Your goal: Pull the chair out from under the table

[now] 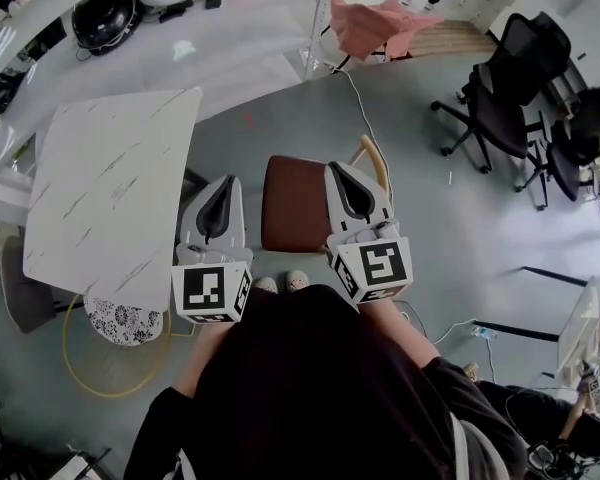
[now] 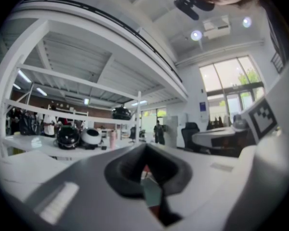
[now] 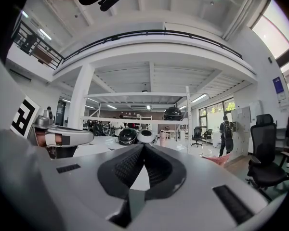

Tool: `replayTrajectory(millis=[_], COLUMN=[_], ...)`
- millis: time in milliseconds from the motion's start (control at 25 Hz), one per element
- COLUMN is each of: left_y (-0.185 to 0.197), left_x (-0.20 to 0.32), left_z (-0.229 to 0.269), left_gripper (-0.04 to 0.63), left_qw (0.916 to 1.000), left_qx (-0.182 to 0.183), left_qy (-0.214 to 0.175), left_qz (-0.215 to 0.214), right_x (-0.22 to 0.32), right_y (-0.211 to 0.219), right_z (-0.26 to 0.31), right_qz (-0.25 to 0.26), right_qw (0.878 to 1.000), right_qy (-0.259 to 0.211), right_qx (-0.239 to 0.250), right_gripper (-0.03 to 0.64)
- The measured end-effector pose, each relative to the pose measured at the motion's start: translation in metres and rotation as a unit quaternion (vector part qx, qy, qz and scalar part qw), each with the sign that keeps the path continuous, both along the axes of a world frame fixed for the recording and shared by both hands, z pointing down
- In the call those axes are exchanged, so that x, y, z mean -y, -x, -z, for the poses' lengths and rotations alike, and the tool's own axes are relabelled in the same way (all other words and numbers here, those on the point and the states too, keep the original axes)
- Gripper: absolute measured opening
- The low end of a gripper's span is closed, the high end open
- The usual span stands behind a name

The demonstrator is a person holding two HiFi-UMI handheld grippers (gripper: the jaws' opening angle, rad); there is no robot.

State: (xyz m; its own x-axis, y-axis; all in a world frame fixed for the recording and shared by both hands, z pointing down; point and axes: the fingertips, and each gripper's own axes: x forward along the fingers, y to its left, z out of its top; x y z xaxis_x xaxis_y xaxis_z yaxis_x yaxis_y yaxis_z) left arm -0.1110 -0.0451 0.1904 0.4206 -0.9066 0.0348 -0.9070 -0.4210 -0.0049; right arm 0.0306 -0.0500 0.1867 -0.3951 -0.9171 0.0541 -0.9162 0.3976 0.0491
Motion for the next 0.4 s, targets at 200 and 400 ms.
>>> replayTrajectory(millis=[200,400], left_y=[-0.0046,-0.0057], left_x=[-0.0013,-0.0017], left_z=[0.0016,-0.0015], left_gripper=[0.008,0.008], left_qw=[1.0,0.9999], left_qx=[0.004,0.007], left_qy=[-0.004,-0.005], left_qz=[-0.006,-0.012], right_x=[-0.0015,0.001], right_y=[-0.0024,-0.0071], right_z=[0.0013,-0.0036], right_qz=[0.0,-0.006], right_qw=[1.0,1.0], right_qy=[0.0,0.002], right_qx=[0.001,0.002], right_gripper=[0.021,0.021])
